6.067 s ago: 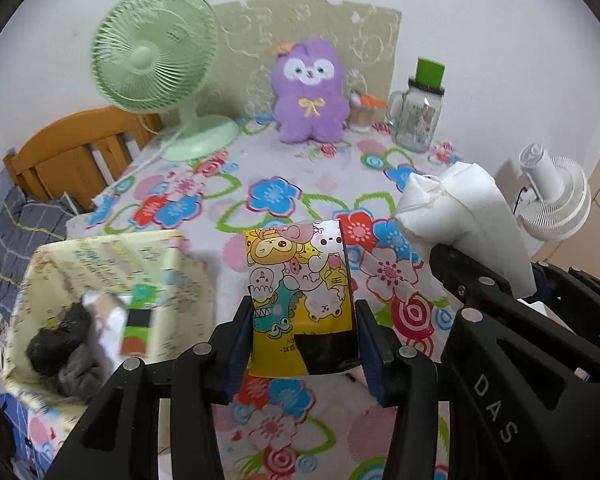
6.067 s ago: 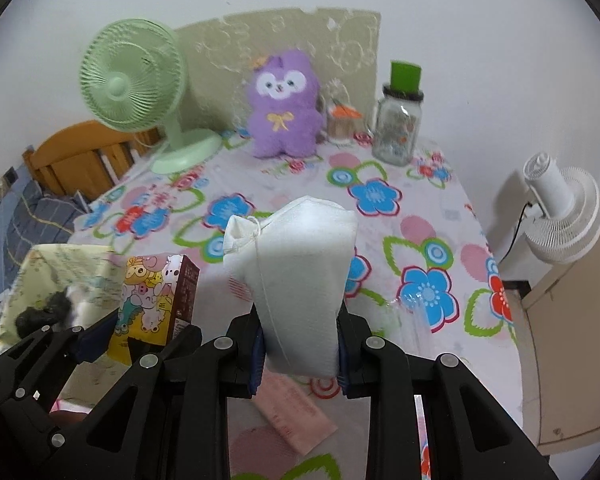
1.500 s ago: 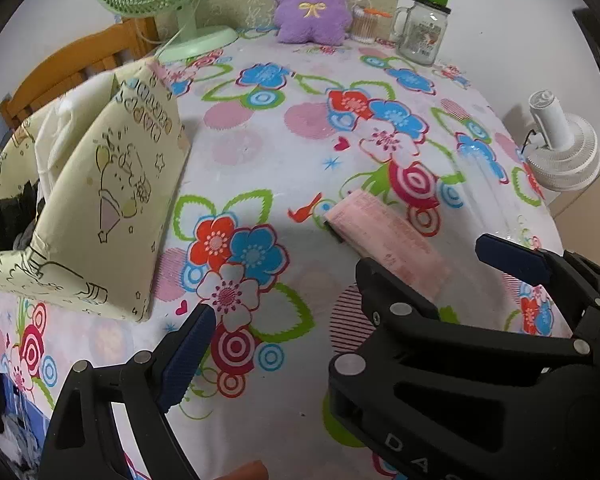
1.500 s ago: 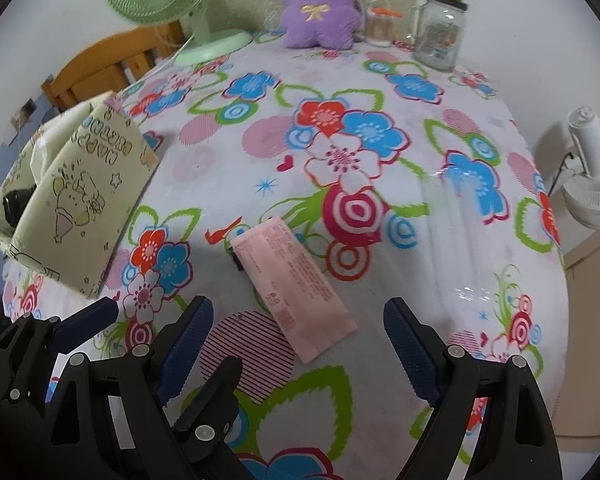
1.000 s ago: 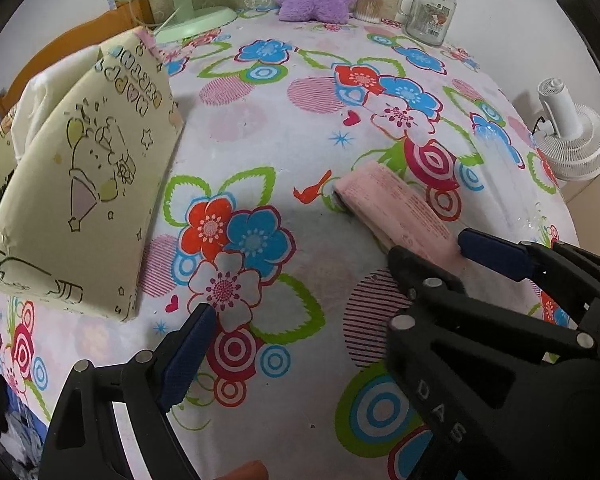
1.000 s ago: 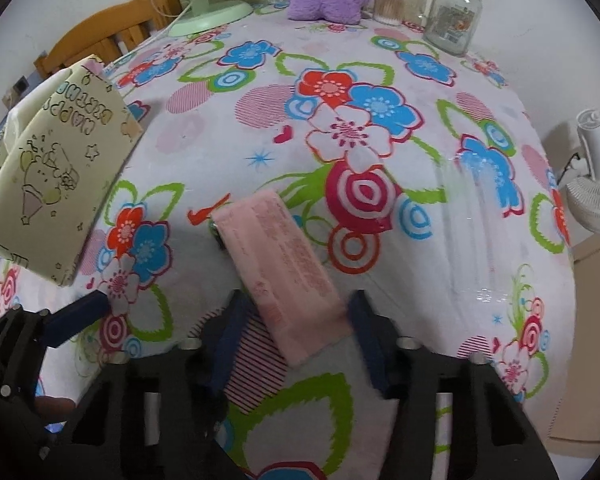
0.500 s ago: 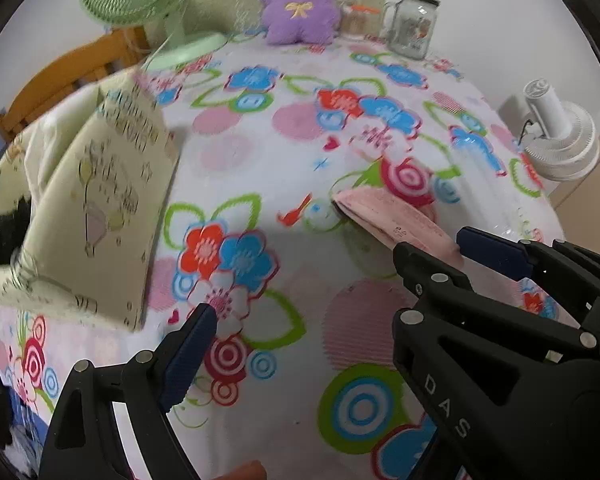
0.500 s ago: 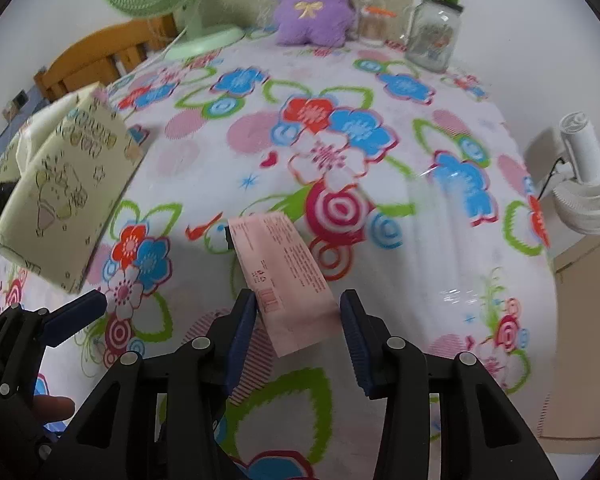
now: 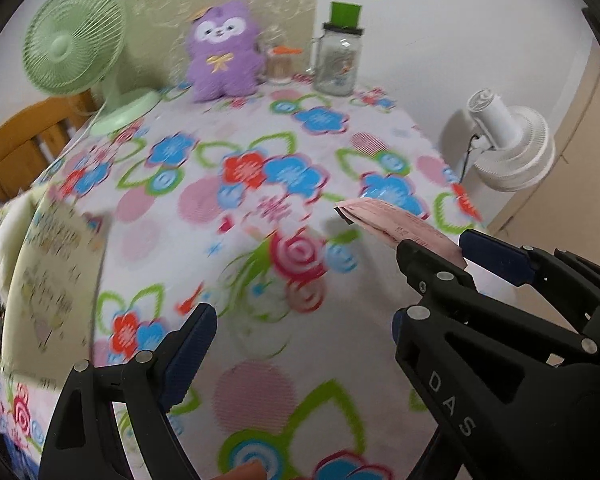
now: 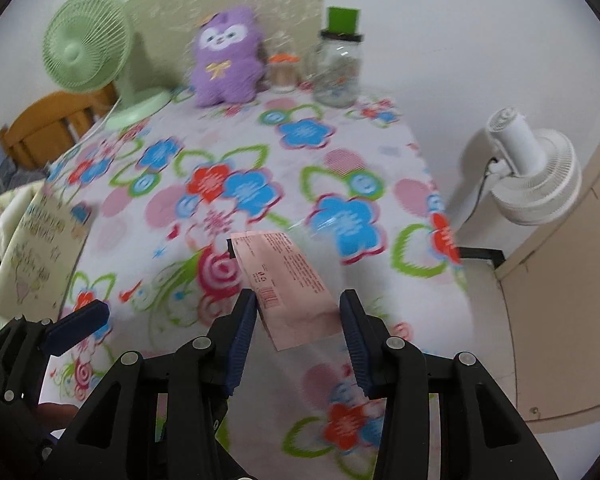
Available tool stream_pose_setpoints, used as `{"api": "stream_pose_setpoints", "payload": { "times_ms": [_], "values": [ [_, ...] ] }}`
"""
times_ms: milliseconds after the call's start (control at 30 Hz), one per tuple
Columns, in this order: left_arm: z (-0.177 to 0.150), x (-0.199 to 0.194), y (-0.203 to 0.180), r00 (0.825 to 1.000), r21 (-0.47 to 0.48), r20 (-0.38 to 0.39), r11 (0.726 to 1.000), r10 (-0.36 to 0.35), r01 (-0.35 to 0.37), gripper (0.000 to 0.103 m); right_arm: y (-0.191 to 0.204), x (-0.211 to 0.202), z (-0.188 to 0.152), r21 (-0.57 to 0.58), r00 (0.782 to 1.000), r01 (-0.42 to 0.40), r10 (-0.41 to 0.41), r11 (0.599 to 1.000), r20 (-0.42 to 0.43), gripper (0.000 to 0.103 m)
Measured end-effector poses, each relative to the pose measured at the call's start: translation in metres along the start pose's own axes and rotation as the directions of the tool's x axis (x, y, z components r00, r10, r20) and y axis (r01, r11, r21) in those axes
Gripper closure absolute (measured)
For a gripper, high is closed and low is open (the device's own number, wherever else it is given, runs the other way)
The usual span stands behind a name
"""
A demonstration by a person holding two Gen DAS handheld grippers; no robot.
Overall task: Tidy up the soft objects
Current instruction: 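Close the right tool on the pink tissue pack and lift it, then close the left tool on the clear plastic bundle while the right tool holds the pink pack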
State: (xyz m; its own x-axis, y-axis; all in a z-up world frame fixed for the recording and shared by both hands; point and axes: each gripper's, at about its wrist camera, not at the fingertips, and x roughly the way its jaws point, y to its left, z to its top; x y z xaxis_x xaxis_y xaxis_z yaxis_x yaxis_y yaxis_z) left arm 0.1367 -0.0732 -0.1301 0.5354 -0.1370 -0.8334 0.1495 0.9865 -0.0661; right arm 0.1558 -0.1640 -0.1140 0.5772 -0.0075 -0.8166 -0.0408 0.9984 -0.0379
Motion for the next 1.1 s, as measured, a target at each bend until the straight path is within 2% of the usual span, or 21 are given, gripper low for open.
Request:
{"api": "stream_pose_setpoints", "payload": {
  "times_ms": [133,433,1100],
  "values": [
    [0.015,0.002,-0.017,0.999,0.018,0.026,1.0,-0.023,0.022,0.012,-0.02,-0.003,0.011,0.026,0.999,0.036,-0.037,0.999,0.031,0.057],
    [0.043,0.027,-0.044,0.998,0.041,0.017,0.997,-0.06,0.059,0.012,-0.052,0.015,0.029,0.075,0.996,0.079,-0.083,0.994,0.043,0.057],
    [0.062,0.091,-0.074,0.994,0.031,-0.078,0.996,-0.081,0.084,0.012,-0.096,0.072,0.038,0.119,0.993,0.115,-0.115,0.986,-0.003,0.057]
  ]
}}
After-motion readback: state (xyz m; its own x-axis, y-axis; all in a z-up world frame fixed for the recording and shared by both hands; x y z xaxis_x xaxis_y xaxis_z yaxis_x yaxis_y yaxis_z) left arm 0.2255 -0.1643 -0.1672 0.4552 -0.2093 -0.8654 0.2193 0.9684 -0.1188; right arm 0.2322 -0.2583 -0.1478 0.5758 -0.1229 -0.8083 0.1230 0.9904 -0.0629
